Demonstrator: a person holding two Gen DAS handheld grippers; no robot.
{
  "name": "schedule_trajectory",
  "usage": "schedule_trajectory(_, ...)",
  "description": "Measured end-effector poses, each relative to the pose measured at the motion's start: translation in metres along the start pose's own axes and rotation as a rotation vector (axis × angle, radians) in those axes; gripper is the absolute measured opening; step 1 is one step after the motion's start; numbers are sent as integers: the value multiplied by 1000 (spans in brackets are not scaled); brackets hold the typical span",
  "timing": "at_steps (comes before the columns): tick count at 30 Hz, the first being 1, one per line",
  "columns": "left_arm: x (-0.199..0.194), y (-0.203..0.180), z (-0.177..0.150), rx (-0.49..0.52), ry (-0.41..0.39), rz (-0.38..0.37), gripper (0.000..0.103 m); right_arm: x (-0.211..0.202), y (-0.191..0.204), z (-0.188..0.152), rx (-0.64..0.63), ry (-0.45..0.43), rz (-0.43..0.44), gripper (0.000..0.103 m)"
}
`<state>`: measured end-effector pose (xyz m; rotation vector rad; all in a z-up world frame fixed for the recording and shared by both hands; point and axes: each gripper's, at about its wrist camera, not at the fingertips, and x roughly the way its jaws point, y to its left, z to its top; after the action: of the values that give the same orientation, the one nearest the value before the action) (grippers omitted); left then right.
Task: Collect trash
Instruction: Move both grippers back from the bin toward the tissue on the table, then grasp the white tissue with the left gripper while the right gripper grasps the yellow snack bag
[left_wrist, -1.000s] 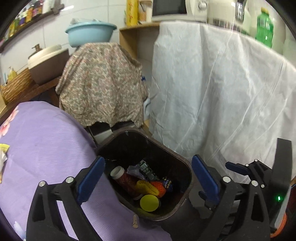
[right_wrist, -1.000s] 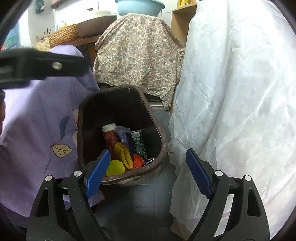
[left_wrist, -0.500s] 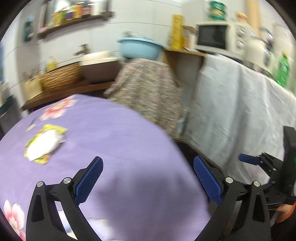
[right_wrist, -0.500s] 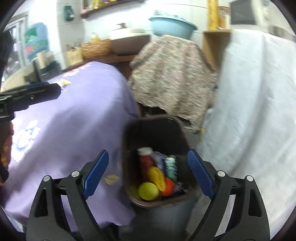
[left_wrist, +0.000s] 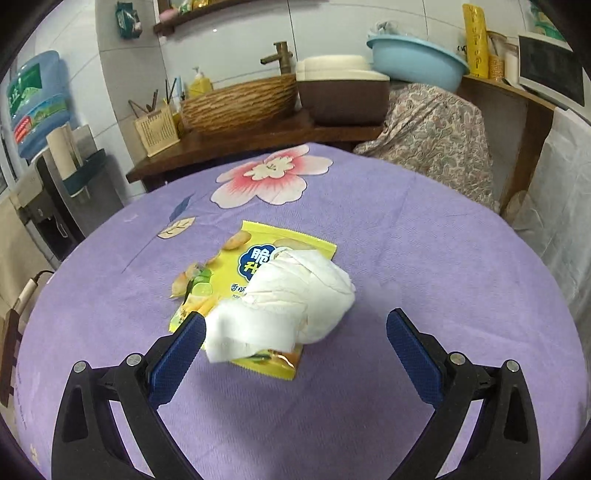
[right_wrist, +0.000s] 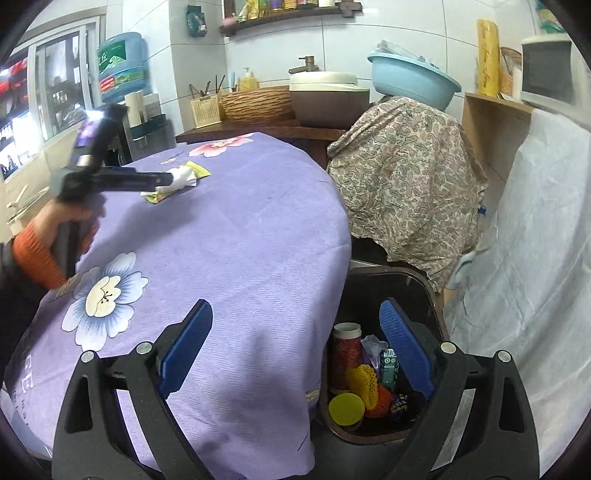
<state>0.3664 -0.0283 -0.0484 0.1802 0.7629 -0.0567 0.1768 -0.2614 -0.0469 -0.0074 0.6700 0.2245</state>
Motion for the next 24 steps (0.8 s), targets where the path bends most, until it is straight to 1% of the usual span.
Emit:
schedule_trajectory(2,7,-2,2,16,11,-8,93,1,1,2,-7,7,-3,91)
schedule_trajectory(4,14,-3,2,35,18,-9,85,3,3,5,-12,15,-1,91)
schedule_trajectory(5,20,-5,4,49,36,-9,82,5,5,7,-14,19,4,91)
schedule_trajectory(6,26,-7,4,55,51,-6,71,6,7,9,-14,22,12,91)
schedule_trajectory(7,31,-7,3,55,64,0,55,8,9,12,-15,24,24,91)
schedule_trajectory(8,33,-4,3,38,67,3,50,9,11,14,-15,23,33,91)
schedule_trajectory(9,31,1,2,11,61,0,40,11,16,18,-21,19,46,91)
schedule_trajectory(10,28,6,2,-19,53,-13,26,12,19,21,-27,16,50,91)
schedule_trajectory(11,23,13,2,-57,44,-41,20,14,24,26,-41,12,55,91)
schedule_trajectory(12,18,18,2,-83,36,-58,16,16,28,29,-51,9,59,91)
schedule_trajectory(15,-1,34,-3,-149,-12,-81,13,27,42,43,-75,10,94,91)
schedule_trajectory(18,-29,53,-14,-227,-59,-118,13,41,61,61,-95,19,151,91)
schedule_trajectory(19,-36,58,-18,-249,-73,-118,13,45,68,66,-109,23,164,91)
schedule_trajectory(21,-57,74,-27,-280,-113,-91,13,60,90,82,-159,35,184,91)
schedule_trajectory(24,-79,98,-40,-298,-169,27,13,81,117,101,-200,53,228,91)
